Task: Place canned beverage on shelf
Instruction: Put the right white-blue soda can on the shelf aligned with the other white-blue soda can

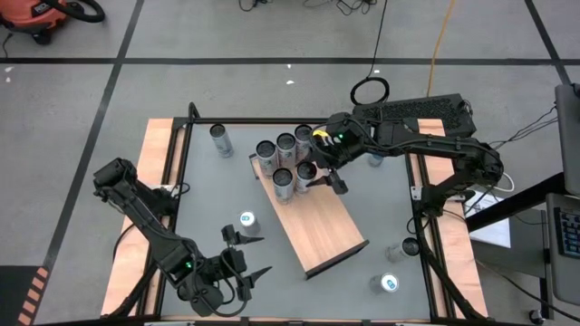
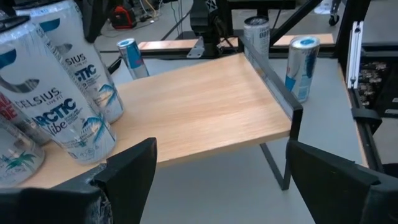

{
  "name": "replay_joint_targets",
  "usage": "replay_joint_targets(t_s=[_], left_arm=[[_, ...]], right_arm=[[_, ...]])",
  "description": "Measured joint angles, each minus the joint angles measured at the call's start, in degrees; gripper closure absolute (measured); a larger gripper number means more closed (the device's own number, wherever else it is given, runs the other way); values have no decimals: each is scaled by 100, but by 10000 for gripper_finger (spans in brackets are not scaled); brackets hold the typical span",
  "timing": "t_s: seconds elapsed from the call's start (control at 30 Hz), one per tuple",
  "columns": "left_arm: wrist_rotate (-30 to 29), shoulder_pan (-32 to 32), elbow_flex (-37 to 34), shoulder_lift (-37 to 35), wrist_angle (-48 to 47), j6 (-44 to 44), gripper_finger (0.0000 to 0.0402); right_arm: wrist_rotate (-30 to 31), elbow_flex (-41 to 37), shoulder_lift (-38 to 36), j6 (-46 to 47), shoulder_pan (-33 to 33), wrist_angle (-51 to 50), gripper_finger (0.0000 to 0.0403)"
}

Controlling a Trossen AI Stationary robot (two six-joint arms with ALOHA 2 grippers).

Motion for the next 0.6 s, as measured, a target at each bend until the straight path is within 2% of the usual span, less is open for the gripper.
replay_joint_targets(t_s=[0.33,0.6], left_arm=[[7,0,-199,3,172,-146,52],[6,0,-206,3,172,-142,52]], right_arm=[[0,0,-2,68,2,151,114],[13,0,-158,114,8,250,108]])
